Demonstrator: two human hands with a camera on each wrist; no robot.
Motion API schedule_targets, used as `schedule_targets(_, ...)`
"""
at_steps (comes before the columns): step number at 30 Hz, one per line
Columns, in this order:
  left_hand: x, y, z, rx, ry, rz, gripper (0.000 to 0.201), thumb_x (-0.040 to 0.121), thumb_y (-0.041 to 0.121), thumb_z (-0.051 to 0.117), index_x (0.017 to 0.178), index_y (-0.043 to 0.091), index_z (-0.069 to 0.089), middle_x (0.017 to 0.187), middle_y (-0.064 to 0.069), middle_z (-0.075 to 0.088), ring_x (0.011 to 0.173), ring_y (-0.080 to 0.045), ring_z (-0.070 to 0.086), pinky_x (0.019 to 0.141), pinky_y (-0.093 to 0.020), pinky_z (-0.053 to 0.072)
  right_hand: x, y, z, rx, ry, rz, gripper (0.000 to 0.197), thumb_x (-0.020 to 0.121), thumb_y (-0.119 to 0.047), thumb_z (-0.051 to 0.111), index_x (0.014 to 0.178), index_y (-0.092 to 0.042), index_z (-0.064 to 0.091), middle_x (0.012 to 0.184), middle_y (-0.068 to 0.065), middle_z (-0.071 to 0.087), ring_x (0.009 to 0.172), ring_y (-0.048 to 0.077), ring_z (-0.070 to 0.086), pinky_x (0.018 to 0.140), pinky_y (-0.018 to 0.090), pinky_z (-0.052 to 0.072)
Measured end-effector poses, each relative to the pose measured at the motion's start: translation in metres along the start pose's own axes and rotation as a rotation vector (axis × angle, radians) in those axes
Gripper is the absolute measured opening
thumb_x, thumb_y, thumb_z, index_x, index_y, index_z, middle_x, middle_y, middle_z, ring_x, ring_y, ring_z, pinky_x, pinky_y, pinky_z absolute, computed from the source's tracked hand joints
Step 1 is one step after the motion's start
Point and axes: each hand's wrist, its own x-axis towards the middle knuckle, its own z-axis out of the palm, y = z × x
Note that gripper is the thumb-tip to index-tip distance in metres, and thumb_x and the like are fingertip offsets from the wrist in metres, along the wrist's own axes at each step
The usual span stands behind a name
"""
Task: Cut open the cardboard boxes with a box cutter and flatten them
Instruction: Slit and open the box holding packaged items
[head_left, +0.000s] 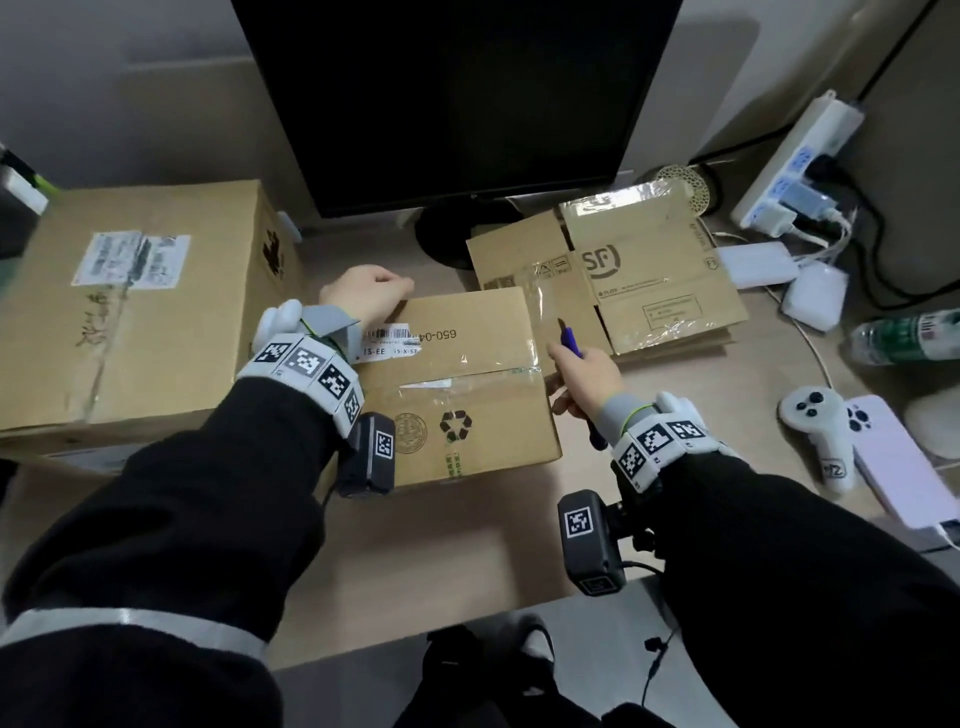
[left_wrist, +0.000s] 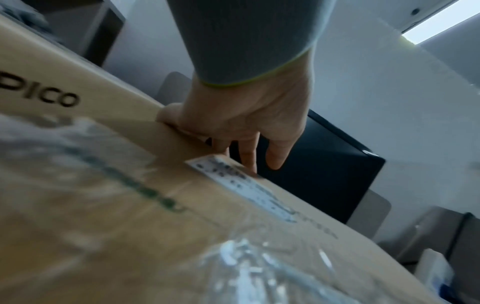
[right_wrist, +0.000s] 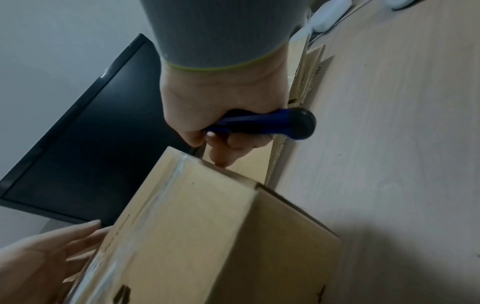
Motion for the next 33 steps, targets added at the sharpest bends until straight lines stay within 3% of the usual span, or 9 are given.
schedule_targets(3,-0.005,0.027,0.007,0.201,-0.12,0.076,0.032,0.094,0.047,0.047,0.113,0.028,0.064,0.123,0.004,0.06,0.125,-0.028,0.042,0.105,-0.035,0.024,0.001,-0.009,0.0,0.042,0.037,0.015,0.021,0.096,-0.029,0.04,0.103,-0.01,0.043,0.075,0.005,0.06,0.042,0.02,0.049,0.038,0.018,0.027)
schedule_targets(7,-0.013,0.052,0.033,0.361,-0.26,0.173,0.044,0.093,0.05,0.046,0.131,0.028,0.054,0.134,-0.003,0.053,0.129,-0.03,0.036,0.105,-0.041,0.019,-0.002,-0.01,0.002,0.051,0.107,-0.002,0.028,0.1,-0.034,0.028,0.104,-0.009,0.039,0.081,0.01,0.059,0.044,0.022,0.052,0.038,0.017,0.029)
schedule_targets(10,-0.009,0.063,0.051,0.444,-0.267,0.187,0.056,0.085,0.061,0.046,0.133,0.032,0.049,0.137,-0.005,0.047,0.132,-0.035,0.03,0.109,-0.062,0.007,-0.003,-0.008,-0.003,0.053,0.137,-0.033,0.026,0.099,-0.031,0.029,0.099,-0.011,0.045,0.078,0.008,0.055,0.049,0.022,0.058,0.042,0.021,0.039)
schedule_targets(14,-0.011,0.073,0.068,0.51,-0.217,0.186,0.07,0.079,0.071,0.044,0.137,0.031,0.045,0.149,-0.004,0.032,0.139,-0.032,0.019,0.108,-0.068,0.0,0.001,-0.001,-0.008,0.047,0.085,-0.088,0.025,0.099,-0.03,0.038,0.084,-0.012,0.047,0.077,0.007,0.057,0.054,0.021,0.061,0.045,0.026,0.047)
schedule_targets(17,-0.011,0.071,0.075,0.508,-0.156,0.181,0.07,0.076,0.073,0.047,0.133,0.032,0.049,0.154,-0.004,0.021,0.144,-0.029,0.007,0.108,-0.068,-0.006,0.003,-0.001,-0.01,-0.071,0.083,-0.145,0.021,0.096,-0.027,0.043,0.087,-0.014,0.056,0.08,-0.004,0.064,0.06,0.018,0.06,0.053,0.027,0.046)
schedule_targets(20,-0.008,0.068,0.077,0.508,-0.122,0.193,0.071,0.077,0.071,0.047,0.136,0.032,0.046,0.156,-0.002,0.019,0.145,-0.027,0.004,0.109,-0.066,-0.008,0.007,-0.002,-0.011,-0.154,0.074,-0.215,0.023,0.094,-0.031,0.046,0.078,-0.021,0.059,0.086,-0.009,0.069,0.073,0.021,0.062,0.066,0.032,0.046)
schedule_targets(23,-0.003,0.065,0.078,0.498,-0.139,0.161,0.068,0.075,0.067,0.047,0.134,0.033,0.047,0.154,0.002,0.022,0.144,-0.026,0.007,0.11,-0.066,-0.006,0.006,-0.005,-0.009,-0.182,0.034,-0.252,0.026,0.093,-0.029,0.048,0.068,-0.029,0.057,0.091,-0.008,0.072,0.08,0.02,0.063,0.061,0.027,0.043)
schedule_targets(27,-0.003,0.064,0.08,0.486,-0.147,0.14,0.063,0.076,0.064,0.047,0.133,0.036,0.048,0.153,0.004,0.025,0.143,-0.025,0.01,0.11,-0.065,-0.005,0.001,-0.011,-0.009,-0.215,-0.02,-0.278,0.021,0.093,-0.028,0.048,0.078,-0.029,0.063,0.087,-0.006,0.07,0.077,0.021,0.066,0.049,0.024,0.046)
schedule_targets(33,-0.002,0.059,0.08,0.483,-0.15,0.133,0.061,0.08,0.062,0.047,0.134,0.035,0.047,0.153,0.006,0.026,0.143,-0.024,0.012,0.11,-0.065,-0.004,0.002,-0.012,-0.005,-0.223,-0.045,-0.267,0.021,0.093,-0.028,0.046,0.081,-0.025,0.063,0.092,-0.001,0.072,0.081,0.026,0.068,0.063,0.034,0.053)
